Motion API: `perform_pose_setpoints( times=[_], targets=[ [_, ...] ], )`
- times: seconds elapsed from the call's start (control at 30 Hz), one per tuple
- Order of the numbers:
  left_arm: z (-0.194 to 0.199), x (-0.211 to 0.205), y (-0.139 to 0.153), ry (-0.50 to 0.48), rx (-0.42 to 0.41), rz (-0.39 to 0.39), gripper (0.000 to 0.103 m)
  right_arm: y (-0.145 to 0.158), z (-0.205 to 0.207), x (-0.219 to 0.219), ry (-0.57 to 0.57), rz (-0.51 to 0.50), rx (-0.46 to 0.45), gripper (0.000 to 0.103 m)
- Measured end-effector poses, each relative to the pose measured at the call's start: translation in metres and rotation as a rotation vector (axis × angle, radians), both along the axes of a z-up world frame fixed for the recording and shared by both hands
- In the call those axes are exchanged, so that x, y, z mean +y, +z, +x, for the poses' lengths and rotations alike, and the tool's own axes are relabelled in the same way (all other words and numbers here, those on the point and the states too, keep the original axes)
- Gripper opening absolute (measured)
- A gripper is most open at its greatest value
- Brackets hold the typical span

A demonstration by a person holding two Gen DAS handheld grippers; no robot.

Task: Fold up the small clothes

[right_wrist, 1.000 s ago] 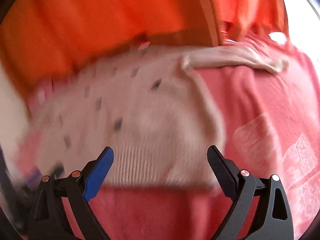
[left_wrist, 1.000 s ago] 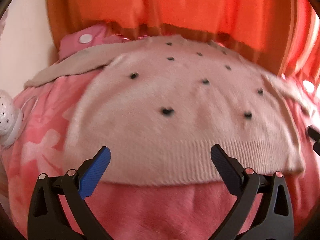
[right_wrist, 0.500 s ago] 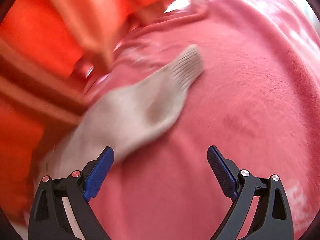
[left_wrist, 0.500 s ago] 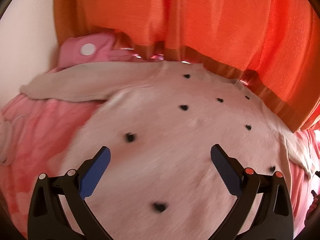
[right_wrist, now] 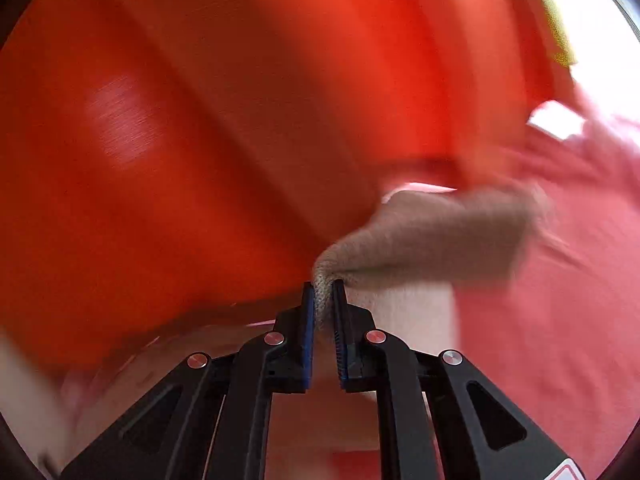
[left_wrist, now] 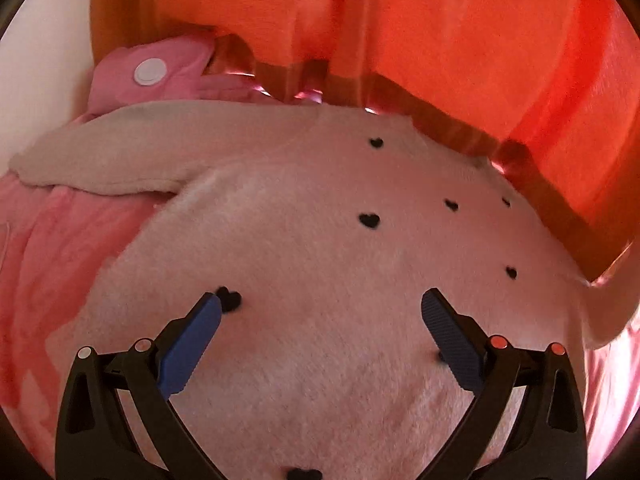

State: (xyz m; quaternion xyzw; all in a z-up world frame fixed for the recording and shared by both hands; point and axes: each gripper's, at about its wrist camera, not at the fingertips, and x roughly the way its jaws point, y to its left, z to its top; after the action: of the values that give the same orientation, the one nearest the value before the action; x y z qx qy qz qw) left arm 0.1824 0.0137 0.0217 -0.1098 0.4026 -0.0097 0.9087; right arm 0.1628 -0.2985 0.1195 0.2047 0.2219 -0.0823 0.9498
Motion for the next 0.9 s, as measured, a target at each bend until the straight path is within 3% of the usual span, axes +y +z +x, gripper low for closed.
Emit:
perform_pose_setpoints(
  times=[0.07,0.17,0.27,0.37,0.5,0.57,0.7,0.83,0.9],
  targets=[
    [0.002,0.006,0.000,0.004,-0.002,-0.016,0.098,0.000,0.036,0.079,0.200,-0.060,0.030,0.011],
    [0.007,0.014,-0.002,-0.011,0.010,-0.051,0.098,-0.051,0.083,0.182,0.401,-0.083,0.183,0.014],
    [0.015,0.024,-0.004,-0.035,0.032,-0.083,0.098,-0.095,0.093,0.209,0.421,-0.076,0.309,0.014],
    [0.025,0.032,-0.006,-0.047,0.055,-0.141,0.098,-0.100,0.070,0.189,0.375,-0.024,0.313,0.017],
    [0.049,0.038,-0.015,-0.035,0.083,-0.238,0.098,-0.094,0.021,0.117,0.222,0.001,0.302,0.046],
    [0.065,0.042,-0.023,-0.009,0.115,-0.293,0.098,-0.101,0.003,0.081,0.144,0.043,0.308,0.048],
    [0.098,0.053,-0.031,0.070,0.130,-0.373,0.098,-0.131,-0.012,0.017,0.015,0.261,0.339,0.055],
    [0.124,0.042,-0.034,0.042,0.130,-0.419,0.097,-0.155,-0.006,-0.005,0.042,0.409,0.298,0.058],
    [0.130,0.035,-0.035,0.033,0.123,-0.404,0.089,-0.156,0.003,-0.006,0.046,0.441,0.264,0.061]
  ],
)
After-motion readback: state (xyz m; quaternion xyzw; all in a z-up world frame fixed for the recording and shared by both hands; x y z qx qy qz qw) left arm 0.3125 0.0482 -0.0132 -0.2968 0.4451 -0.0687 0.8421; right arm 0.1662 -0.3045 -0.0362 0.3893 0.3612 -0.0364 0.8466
